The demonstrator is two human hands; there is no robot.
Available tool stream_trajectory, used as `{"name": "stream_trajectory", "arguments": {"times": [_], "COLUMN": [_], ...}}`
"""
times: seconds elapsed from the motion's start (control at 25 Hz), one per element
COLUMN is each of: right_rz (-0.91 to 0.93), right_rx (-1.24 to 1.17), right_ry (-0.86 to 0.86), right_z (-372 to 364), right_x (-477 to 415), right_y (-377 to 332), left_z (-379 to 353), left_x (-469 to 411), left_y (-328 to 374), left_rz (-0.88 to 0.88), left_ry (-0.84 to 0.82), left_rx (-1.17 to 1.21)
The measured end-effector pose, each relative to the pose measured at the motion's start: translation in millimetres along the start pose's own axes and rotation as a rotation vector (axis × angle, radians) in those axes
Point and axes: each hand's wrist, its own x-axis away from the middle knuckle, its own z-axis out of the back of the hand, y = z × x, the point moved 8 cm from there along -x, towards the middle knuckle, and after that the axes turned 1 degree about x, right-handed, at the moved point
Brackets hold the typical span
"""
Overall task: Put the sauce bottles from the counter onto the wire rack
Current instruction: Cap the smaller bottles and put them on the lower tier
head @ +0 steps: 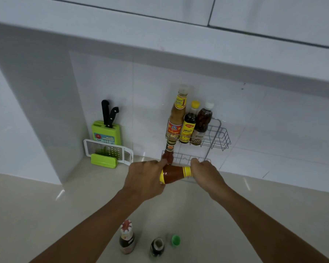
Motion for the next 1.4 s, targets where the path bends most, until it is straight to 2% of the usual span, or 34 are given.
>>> {"name": "stream_trajectory", "arguments": {"times": [0.04, 0.08, 0.12, 0.2, 0.24, 0.28, 0.32, 0.36, 0.44, 0.52, 0.6, 0.64, 0.68, 0.72, 0.76, 0.8, 0.88, 0.96, 1.04, 1.12, 1.2, 1.28, 1.36, 1.4], "right_rz": [-0.016, 0.071, 0.225, 0.700, 0.927, 1.052, 1.100, 1.091, 0.922, 0.492, 0.016, -0.109, -0.132, -0.079, 0.045, 0.219, 0.623, 0.905, 1.004, 0.935, 0.722, 0.384, -0.001, -0.126], "right_rx": [-0.091, -0.108, -0.073, 0.101, 0.174, 0.207, 0.198, 0.159, 0.068, -0.029, -0.270, -0.334, -0.318, -0.235, -0.119, -0.006, 0.167, 0.289, 0.297, 0.182, 0.038, -0.122, -0.426, -0.523], "right_ry": [-0.034, -0.007, 0.072, 0.296, 0.375, 0.427, 0.462, 0.490, 0.517, 0.453, 0.235, 0.114, 0.028, -0.015, 0.013, 0.115, 0.301, 0.309, 0.302, 0.324, 0.318, 0.266, 0.150, 0.088], "right_z": [0, 7, 17, 39, 41, 40, 37, 34, 26, 14, -4, -16, -23, -23, -17, -4, 20, 24, 20, 18, 16, 8, -10, -21], "right_x": [0, 1, 2, 19, 31, 38, 40, 39, 35, 24, 11, 11, 12, 13, 13, 14, 25, 27, 27, 25, 21, 13, 5, 2], "right_y": [3, -1, -9, -35, -43, -44, -40, -36, -28, -7, 29, 38, 41, 39, 34, 25, 2, -8, -10, -13, -12, 4, 34, 46], "left_z": [-2, -3, -9, -24, -28, -29, -30, -33, -38, -32, -16, -15, -17, -21, -29, -39, -56, -58, -56, -57, -54, -38, -15, -9], "left_x": [-1, -4, -5, -2, 1, 4, 8, 11, 8, 2, 2, 3, 4, 5, 4, 3, 3, 6, 11, 7, -4, -12, -9, -4], "left_y": [2, 0, -3, 4, 10, 15, 19, 22, 18, 8, 13, 18, 20, 18, 13, 7, 6, 16, 26, 25, 16, 9, 19, 26], "left_rz": [0.006, 0.024, 0.066, 0.129, 0.120, 0.081, 0.034, -0.002, 0.014, -0.005, -0.088, -0.114, -0.115, -0.087, -0.036, 0.039, 0.140, 0.082, -0.008, -0.023, -0.001, -0.017, -0.071, -0.084], "left_ry": [-0.012, -0.063, -0.181, -0.479, -0.607, -0.704, -0.770, -0.799, -0.691, -0.393, -0.063, 0.012, 0.020, -0.026, -0.124, -0.259, -0.519, -0.734, -0.864, -0.835, -0.647, -0.321, 0.057, 0.162], "left_rx": [0.005, 0.104, 0.324, 0.858, 1.011, 1.060, 1.062, 1.035, 0.909, 0.497, 0.091, 0.020, 0.030, 0.072, 0.168, 0.335, 0.740, 0.900, 0.921, 0.870, 0.756, 0.455, 0.077, -0.021]}}
